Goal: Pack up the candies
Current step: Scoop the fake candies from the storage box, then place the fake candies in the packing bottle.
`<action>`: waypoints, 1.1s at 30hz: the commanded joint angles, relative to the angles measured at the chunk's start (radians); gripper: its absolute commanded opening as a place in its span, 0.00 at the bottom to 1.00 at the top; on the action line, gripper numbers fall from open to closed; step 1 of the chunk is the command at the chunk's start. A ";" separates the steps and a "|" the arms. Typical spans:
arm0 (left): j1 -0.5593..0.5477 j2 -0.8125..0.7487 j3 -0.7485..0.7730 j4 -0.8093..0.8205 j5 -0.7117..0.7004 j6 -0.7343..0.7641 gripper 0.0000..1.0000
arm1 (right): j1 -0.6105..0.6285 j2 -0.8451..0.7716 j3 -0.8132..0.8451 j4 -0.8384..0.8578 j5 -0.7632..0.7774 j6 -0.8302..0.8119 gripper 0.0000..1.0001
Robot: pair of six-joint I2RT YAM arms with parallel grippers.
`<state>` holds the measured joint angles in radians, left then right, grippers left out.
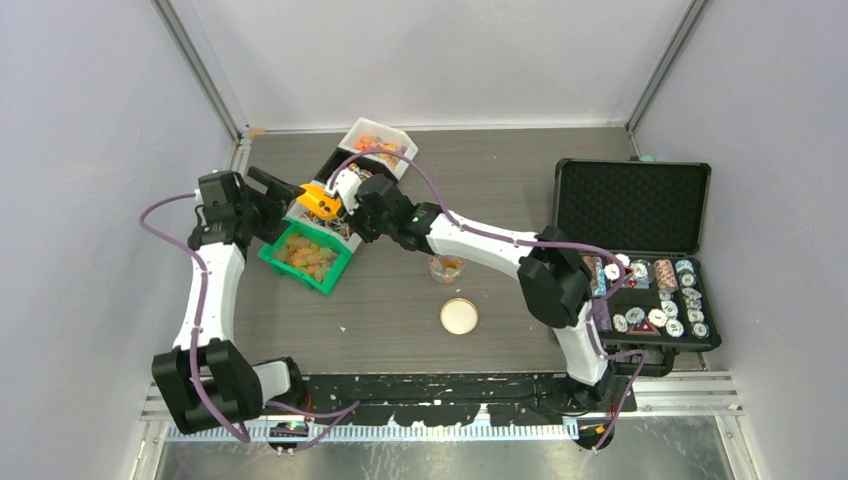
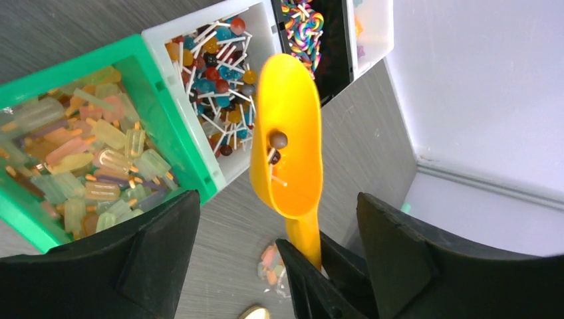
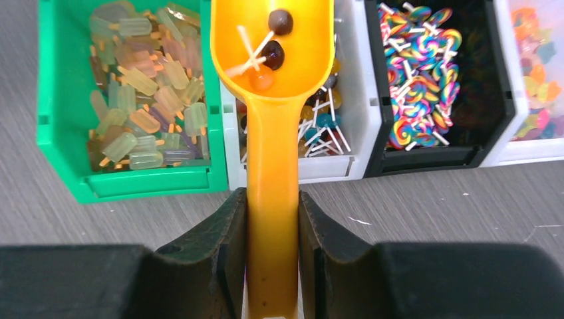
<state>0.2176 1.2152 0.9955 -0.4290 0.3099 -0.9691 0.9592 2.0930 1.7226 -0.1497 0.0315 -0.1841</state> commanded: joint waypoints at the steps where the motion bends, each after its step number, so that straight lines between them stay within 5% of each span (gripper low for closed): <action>1: -0.006 -0.054 0.014 -0.084 -0.037 0.038 0.99 | -0.005 -0.156 -0.056 0.096 -0.010 -0.006 0.00; 10: -0.105 -0.179 -0.034 -0.091 -0.087 0.120 1.00 | -0.032 -0.450 -0.325 0.015 0.073 -0.067 0.00; 18: -0.199 -0.305 -0.112 -0.102 -0.131 0.212 1.00 | -0.035 -0.734 -0.495 -0.237 0.183 -0.114 0.00; 33: -0.385 -0.291 -0.099 -0.186 -0.165 0.468 1.00 | -0.034 -0.916 -0.489 -0.782 0.339 -0.150 0.01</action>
<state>-0.1471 0.9150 0.8722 -0.5953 0.1669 -0.5674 0.9234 1.2125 1.2015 -0.7921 0.3241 -0.3065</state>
